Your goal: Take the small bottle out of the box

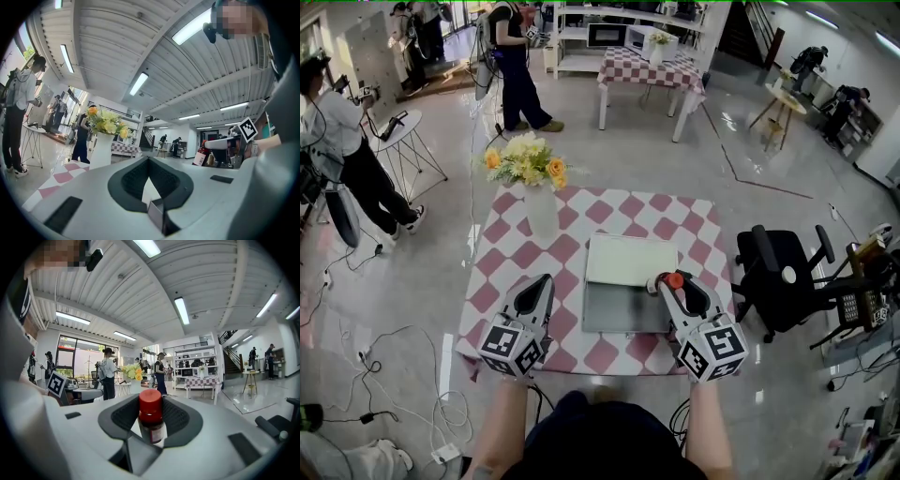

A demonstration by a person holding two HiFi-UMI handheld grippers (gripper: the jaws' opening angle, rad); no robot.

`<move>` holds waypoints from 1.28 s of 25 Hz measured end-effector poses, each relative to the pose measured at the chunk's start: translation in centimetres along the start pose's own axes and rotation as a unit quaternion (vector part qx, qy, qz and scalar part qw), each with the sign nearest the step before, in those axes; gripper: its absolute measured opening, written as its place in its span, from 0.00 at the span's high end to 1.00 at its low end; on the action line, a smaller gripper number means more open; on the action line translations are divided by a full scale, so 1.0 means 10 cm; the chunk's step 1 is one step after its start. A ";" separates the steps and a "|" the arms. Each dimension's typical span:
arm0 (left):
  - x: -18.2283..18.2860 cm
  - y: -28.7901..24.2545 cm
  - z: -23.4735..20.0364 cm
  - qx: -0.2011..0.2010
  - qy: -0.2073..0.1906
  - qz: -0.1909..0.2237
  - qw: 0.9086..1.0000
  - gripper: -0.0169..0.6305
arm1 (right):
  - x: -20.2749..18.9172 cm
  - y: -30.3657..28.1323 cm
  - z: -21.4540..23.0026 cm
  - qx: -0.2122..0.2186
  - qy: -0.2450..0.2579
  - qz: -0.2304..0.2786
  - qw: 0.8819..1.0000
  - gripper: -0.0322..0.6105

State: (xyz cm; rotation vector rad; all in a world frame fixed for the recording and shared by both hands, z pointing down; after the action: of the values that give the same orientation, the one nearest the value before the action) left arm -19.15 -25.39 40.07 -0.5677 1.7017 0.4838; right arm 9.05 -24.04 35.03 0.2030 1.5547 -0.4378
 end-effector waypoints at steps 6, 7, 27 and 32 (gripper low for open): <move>0.01 0.04 0.02 0.000 -0.002 0.002 1.000 0.97 | 0.06 0.05 -0.04 0.004 0.003 0.008 1.000 0.72; 0.02 0.04 0.02 0.000 -0.002 0.002 1.000 0.97 | 0.06 0.05 -0.04 0.005 0.003 0.009 1.000 0.72; 0.30 0.09 -0.01 0.002 -0.018 0.028 0.999 0.97 | 0.23 0.02 -0.13 0.012 0.008 0.029 0.999 0.72; 0.37 0.11 -0.04 0.003 -0.021 0.032 0.999 0.97 | 0.27 0.01 -0.15 0.009 0.005 0.038 0.999 0.72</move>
State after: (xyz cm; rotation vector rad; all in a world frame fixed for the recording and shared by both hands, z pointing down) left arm -20.72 -25.19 36.56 -0.4966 1.6841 0.5337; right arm 7.61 -23.71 32.28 0.2773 1.5489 -0.3919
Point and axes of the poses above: the fingertips, and each gripper's own axes: y backward along the fingers, z to its right, x out of its top, the point moved 6 cm from there along y, backward along the fingers, and after that the axes turned 6 degrees about -x, right-handed, at the moved point
